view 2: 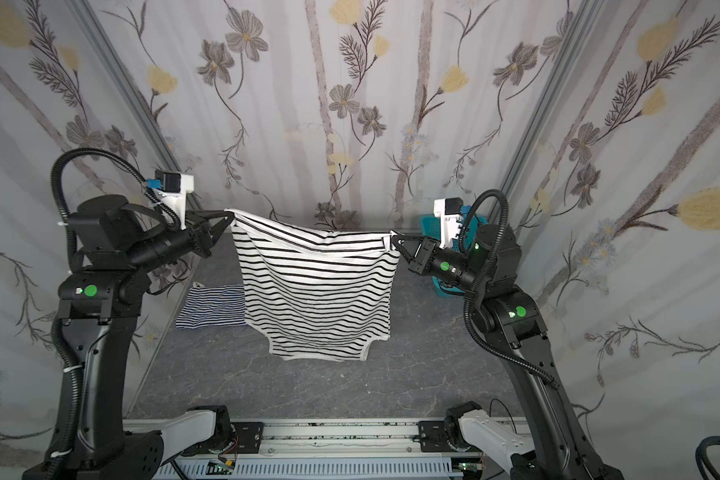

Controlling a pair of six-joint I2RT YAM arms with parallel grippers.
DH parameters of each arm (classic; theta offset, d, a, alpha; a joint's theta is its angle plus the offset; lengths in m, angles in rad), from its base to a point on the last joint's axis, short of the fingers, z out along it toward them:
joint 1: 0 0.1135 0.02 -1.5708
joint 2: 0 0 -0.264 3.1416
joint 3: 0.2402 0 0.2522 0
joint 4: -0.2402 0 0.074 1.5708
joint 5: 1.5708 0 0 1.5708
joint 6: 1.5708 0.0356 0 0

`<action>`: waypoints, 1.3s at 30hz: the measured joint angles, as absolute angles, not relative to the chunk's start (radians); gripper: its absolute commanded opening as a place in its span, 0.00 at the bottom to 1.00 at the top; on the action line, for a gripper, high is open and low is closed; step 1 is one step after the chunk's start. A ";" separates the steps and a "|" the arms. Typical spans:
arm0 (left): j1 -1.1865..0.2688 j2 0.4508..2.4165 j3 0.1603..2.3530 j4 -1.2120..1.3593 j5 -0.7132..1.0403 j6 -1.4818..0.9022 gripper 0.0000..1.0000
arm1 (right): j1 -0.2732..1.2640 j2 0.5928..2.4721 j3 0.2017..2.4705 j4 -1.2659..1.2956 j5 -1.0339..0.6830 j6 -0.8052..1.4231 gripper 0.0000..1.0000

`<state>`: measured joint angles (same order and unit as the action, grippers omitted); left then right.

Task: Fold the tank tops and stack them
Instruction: 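Lower the stretched tank top toward the table with both grippers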

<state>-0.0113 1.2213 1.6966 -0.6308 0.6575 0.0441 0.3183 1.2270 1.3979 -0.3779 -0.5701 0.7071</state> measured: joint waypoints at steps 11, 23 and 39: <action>-0.012 1.493 1.647 -0.622 0.601 0.140 0.00 | 0.310 1.447 1.332 -0.240 -0.619 0.751 0.02; -0.016 1.788 1.930 -0.565 0.567 0.158 0.00 | 0.291 1.535 1.419 -0.204 -0.629 0.767 0.02; -0.117 1.916 1.888 -0.558 0.591 0.158 0.00 | 0.419 1.444 1.004 -0.125 -0.615 0.786 0.02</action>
<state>-0.1169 1.9156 1.8881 -0.5579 0.5915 0.1581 0.4194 1.4437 1.0039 -0.1249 -0.6147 0.7856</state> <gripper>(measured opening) 0.048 0.049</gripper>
